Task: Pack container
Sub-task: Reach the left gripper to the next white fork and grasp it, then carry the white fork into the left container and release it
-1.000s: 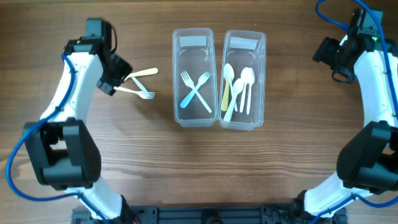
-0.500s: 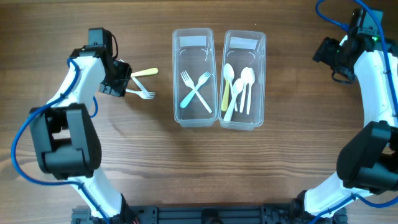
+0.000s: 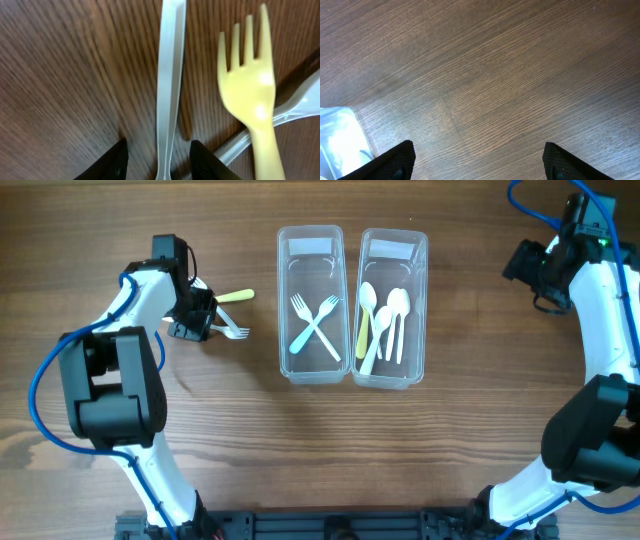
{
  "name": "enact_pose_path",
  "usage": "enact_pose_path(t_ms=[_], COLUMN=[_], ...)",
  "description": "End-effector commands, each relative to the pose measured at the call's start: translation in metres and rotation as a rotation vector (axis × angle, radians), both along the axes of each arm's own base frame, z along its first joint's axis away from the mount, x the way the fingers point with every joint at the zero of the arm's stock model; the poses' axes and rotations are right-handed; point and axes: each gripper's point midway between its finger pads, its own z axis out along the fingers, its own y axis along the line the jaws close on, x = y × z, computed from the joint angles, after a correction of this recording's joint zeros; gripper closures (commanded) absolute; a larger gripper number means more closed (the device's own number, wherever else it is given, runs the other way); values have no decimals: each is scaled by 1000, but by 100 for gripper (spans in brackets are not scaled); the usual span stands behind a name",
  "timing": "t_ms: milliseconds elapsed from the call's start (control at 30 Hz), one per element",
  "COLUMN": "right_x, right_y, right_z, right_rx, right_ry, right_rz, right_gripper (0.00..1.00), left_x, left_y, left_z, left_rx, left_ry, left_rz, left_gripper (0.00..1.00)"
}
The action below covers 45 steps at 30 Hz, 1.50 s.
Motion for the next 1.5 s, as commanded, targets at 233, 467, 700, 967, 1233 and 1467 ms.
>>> enact_pose_path(t_ms=[233, 467, 700, 967, 1233, 1467], right_x=[-4, -3, -2, 0, 4, 5], right_y=[6, 6, 6, 5, 4, 4], right_z=[-12, -12, -11, -11, -9, -8], right_rx=[33, 31, 30, 29, 25, 24], right_ry=[36, 30, 26, 19, -1, -5], right_rz=[14, 14, 14, 13, 13, 13], right_gripper=[19, 19, 19, 19, 19, 19], left_x=[-14, -20, -29, -16, 6, -6], left_y=[-13, -15, -16, -7, -94, -180], left_z=[-32, -26, 10, 103, 198, 156], left_rx=[-67, -79, -69, 37, 131, 175], left_ry=[94, 103, 74, -181, -633, -575], left_rz=[15, -56, -175, -294, -913, -1202], left_gripper=[81, 92, 96, 96, 96, 96])
